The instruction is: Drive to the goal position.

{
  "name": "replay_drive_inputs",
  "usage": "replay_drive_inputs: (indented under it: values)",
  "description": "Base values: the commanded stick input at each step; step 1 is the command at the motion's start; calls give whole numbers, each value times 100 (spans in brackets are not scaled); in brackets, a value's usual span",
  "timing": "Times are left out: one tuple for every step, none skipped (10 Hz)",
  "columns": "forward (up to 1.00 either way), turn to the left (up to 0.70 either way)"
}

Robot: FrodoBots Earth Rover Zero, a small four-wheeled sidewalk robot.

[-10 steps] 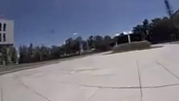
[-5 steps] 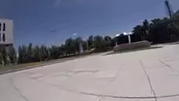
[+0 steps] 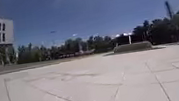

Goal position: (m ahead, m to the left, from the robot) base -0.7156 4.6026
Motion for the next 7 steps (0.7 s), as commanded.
replay_drive_inputs:
  values:
    - [70,35]
    - [70,35]
    - [70,35]
    - [70,35]
    - [70,35]
    - [70,35]
    - [70,35]
